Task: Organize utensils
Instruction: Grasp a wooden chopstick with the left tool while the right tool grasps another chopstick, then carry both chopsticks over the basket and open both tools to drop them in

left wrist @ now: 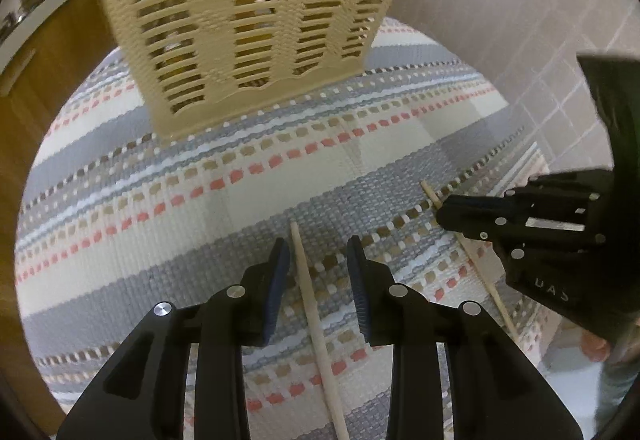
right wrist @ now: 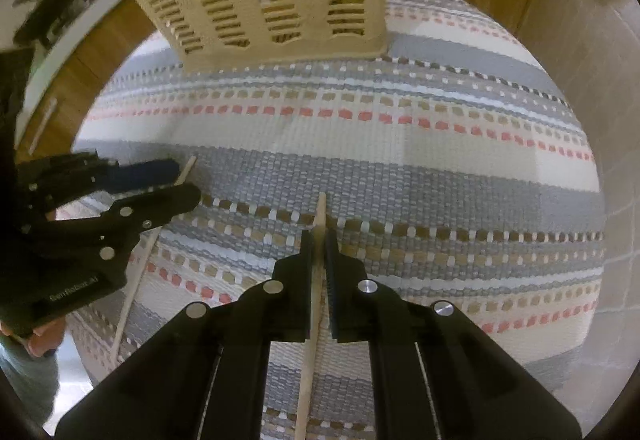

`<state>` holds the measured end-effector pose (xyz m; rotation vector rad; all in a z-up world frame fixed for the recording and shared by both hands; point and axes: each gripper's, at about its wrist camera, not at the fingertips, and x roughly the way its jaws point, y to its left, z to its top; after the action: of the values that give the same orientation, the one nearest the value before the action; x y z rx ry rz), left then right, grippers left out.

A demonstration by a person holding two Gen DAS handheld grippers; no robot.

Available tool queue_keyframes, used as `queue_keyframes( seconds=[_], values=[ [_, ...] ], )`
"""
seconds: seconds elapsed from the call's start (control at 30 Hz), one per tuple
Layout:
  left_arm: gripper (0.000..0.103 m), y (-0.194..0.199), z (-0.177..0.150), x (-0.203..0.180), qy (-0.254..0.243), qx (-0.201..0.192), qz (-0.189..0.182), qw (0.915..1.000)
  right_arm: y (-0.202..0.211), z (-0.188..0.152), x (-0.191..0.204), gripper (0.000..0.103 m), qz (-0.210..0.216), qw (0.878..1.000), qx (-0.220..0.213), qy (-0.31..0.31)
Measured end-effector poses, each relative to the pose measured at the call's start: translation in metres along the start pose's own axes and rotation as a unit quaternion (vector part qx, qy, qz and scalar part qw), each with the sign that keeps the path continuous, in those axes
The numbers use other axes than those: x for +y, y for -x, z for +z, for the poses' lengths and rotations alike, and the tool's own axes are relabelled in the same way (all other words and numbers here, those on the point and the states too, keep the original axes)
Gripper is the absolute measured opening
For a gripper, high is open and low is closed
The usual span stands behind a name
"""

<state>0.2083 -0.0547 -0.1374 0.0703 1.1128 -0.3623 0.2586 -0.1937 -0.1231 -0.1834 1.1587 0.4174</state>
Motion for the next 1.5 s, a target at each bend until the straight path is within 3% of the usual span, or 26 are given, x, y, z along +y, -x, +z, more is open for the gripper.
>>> queue_keyframes(
  seconds=[0.03,0.1,0.17,0.27,0.33,0.4,0.6,0.77,0.87,0.97,1.07,1.17,1.27,1.5],
  values=[
    [0.028,-0.002,0.002,-0.004,-0.005,0.002,0.01,0.9999,-0.001,0.001,0.003,0.005,-0.008,1.0,0.002,0.006],
    [0.003,-0.005,0.003,-0.009,-0.014,-0.002,0.042,0.999,-0.002,0.003,0.013,0.005,-0.033,0.999,0.001,0.032],
    [0.003,-0.007,0.004,-0.006,-0.012,-0.008,0.034,0.9993,-0.003,0.002,0.017,0.004,-0.035,0.999,-0.006,0.035],
    [0.002,-0.003,0.004,0.005,0.016,-0.024,-0.038,0.9989,0.006,0.001,0.01,0.004,-0.007,0.999,-0.026,0.019],
    [0.002,0.005,0.002,0.012,0.023,-0.041,-0.041,0.9981,0.021,-0.003,0.004,0.004,-0.002,0.999,-0.043,0.014],
    [0.002,0.019,0.0,0.017,0.028,-0.069,-0.057,0.9956,0.04,-0.005,0.001,0.004,0.016,0.997,-0.07,0.017],
    [0.002,0.083,-0.004,0.02,0.03,-0.187,-0.067,0.9796,0.098,-0.018,0.008,0.004,0.008,0.985,-0.17,0.022],
    [0.003,0.14,-0.012,0.014,0.021,-0.296,-0.047,0.9539,0.143,-0.019,0.013,0.004,0.012,0.967,-0.253,0.019],
    [0.003,0.177,-0.021,0.01,0.004,-0.386,-0.037,0.9216,0.167,-0.023,0.017,0.004,0.009,0.955,-0.297,0.023],
    [0.003,0.212,-0.027,0.0,-0.013,-0.475,-0.01,0.8797,0.19,-0.023,0.02,0.004,0.002,0.942,-0.335,0.029],
    [0.003,0.228,-0.022,-0.015,-0.04,-0.519,0.011,0.8538,0.21,-0.015,0.026,0.004,0.007,0.934,-0.357,0.029],
    [0.003,0.231,-0.007,-0.023,-0.055,-0.537,0.013,0.8417,0.224,-0.007,0.029,0.004,0.01,0.928,-0.371,0.031],
    [0.003,0.224,0.006,-0.024,-0.06,-0.544,0.013,0.8369,0.232,0.002,0.033,0.004,0.013,0.923,-0.384,0.035],
    [0.003,0.222,0.019,-0.001,-0.048,-0.546,0.006,0.8362,0.242,0.025,0.042,0.004,0.01,0.912,-0.408,0.039]
  ],
)
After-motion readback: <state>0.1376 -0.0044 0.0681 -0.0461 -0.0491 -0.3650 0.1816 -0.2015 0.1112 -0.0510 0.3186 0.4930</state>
